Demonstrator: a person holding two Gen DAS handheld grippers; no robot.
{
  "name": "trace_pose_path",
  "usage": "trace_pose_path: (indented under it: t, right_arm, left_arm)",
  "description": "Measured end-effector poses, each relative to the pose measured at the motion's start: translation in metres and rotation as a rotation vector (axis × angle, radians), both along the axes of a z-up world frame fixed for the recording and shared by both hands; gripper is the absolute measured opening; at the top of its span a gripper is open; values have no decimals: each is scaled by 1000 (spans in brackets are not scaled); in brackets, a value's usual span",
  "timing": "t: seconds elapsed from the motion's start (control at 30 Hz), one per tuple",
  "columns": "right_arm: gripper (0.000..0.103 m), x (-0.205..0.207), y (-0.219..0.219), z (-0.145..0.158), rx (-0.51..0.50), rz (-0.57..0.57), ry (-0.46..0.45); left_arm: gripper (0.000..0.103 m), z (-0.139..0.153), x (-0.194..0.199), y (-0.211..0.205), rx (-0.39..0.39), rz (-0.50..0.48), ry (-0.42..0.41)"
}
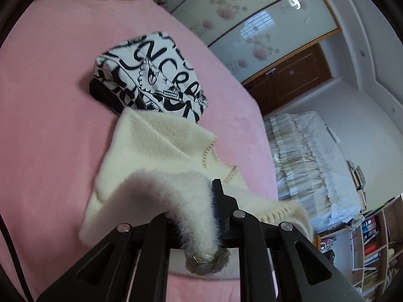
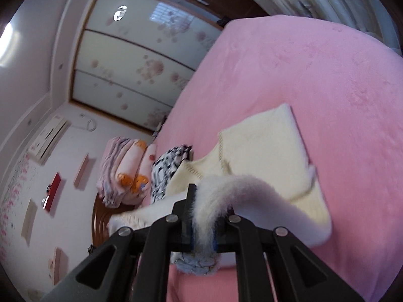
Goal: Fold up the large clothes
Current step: 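Grasp the hem corners with both tools and lift them toward the collar, then lay the hem over the collar and pinch the braided edge with both tools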
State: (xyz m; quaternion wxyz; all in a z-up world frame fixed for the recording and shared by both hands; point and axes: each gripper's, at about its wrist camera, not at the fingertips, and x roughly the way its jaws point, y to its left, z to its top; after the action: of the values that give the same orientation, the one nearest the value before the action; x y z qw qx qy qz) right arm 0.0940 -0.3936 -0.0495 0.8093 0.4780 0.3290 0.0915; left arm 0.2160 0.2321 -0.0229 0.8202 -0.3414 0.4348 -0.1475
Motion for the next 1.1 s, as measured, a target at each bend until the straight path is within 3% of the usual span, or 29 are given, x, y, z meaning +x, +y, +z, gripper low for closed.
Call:
trace_pose_path:
  t: [0.03,0.1,0.13,0.17,0.2,0.27,0.5,0.6,0.67,0.73,0.8,0.87,0.9,1.1]
  right_arm:
    - [19,15,-4,-6,10,-6,30]
    - [41,56,-8,-24,-32,-17,108]
    - [60,67,-9,-32,-48,-34,143]
    - [66,79,-11,-42,-60,-48,179]
    - [66,88,-12,-53,-65,-56,206]
    - [66,104,-9,-70,-94,-39,234]
    - [66,156,20,-96,-460,119,261]
    - [66,172,24,-104,-571,148,268]
    - [64,180,23,-113,-577,177,280]
    - [62,184,23,-121,-573,202,272]
    - [47,185,25,-124,-600,231,253]
    - [24,182,27,-123,-624,266,228]
    - [21,180,26,-124,-625,289,211]
    - [23,183,20,-125,-608,322,203]
  left_arm:
    - [20,-10,19,-7,21,-6,38]
    - [57,-28,50,-16,79,-1,95]
    - [65,-37,61,-18,121,23,110]
    - [74,-44,70,-18,150,42,117]
    - [75,-50,77,-19,176,46,125]
    - [75,-65,88,-18,204,30,149]
    - [75,-99,118,-31,467,-103,108]
    - [63,-109,125,-39,539,-162,84]
    - [49,-117,130,-43,566,-198,80]
    - [44,-124,135,-46,607,-215,73]
    - [33,-130,136,-46,640,-225,53]
    - [26,-133,136,-42,651,-229,39]
    - [26,-134,136,-39,641,-233,34]
    - [29,-141,146,-32,592,-237,65]
